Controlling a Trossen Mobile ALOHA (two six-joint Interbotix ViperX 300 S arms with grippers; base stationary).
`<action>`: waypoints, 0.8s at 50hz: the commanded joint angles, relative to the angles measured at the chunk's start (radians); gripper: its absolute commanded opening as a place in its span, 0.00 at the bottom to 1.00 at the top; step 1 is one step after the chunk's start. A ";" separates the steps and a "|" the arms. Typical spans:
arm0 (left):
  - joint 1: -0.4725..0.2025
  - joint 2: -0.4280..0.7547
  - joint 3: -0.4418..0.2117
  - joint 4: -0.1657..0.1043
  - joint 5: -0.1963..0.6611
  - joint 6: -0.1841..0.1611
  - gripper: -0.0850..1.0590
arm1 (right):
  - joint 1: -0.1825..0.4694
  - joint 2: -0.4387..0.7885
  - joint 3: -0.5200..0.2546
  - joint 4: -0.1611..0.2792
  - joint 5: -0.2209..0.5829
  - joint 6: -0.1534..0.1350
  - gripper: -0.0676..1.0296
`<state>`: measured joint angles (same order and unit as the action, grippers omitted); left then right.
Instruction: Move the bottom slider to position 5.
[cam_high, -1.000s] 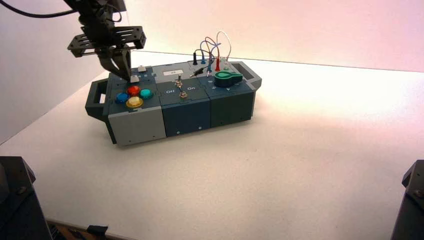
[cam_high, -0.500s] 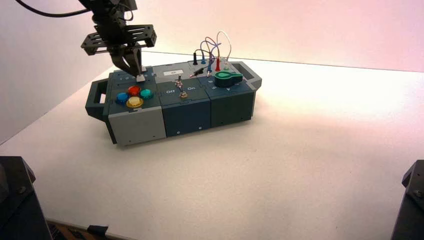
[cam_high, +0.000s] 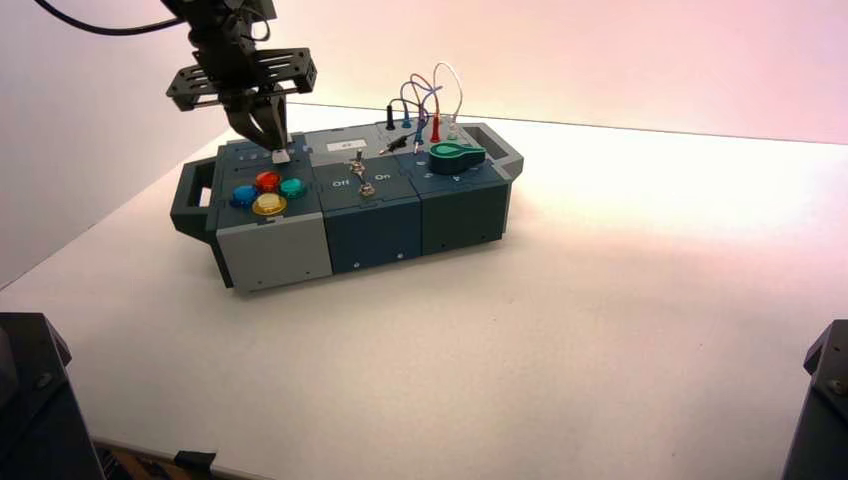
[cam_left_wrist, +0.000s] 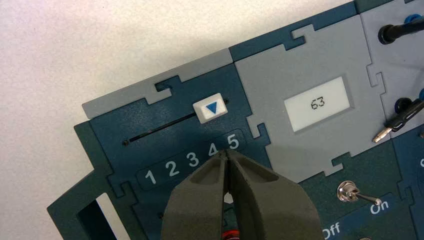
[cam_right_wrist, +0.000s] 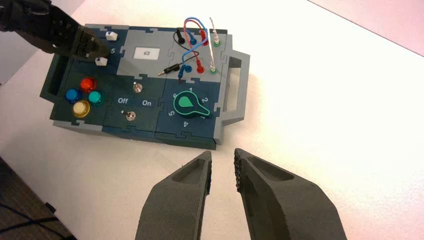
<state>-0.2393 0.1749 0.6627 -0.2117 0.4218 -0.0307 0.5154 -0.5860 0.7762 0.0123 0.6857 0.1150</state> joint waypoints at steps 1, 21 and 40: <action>0.014 -0.014 0.003 0.006 0.003 -0.003 0.05 | -0.003 -0.003 -0.014 -0.003 -0.005 -0.002 0.31; 0.040 -0.018 0.018 0.015 0.005 -0.002 0.05 | -0.003 -0.003 -0.009 -0.005 -0.005 0.000 0.31; 0.035 -0.055 0.043 0.012 0.031 -0.002 0.05 | -0.003 -0.003 -0.005 -0.005 -0.012 -0.002 0.31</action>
<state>-0.2117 0.1442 0.7010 -0.2025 0.4418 -0.0307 0.5154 -0.5844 0.7839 0.0092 0.6857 0.1150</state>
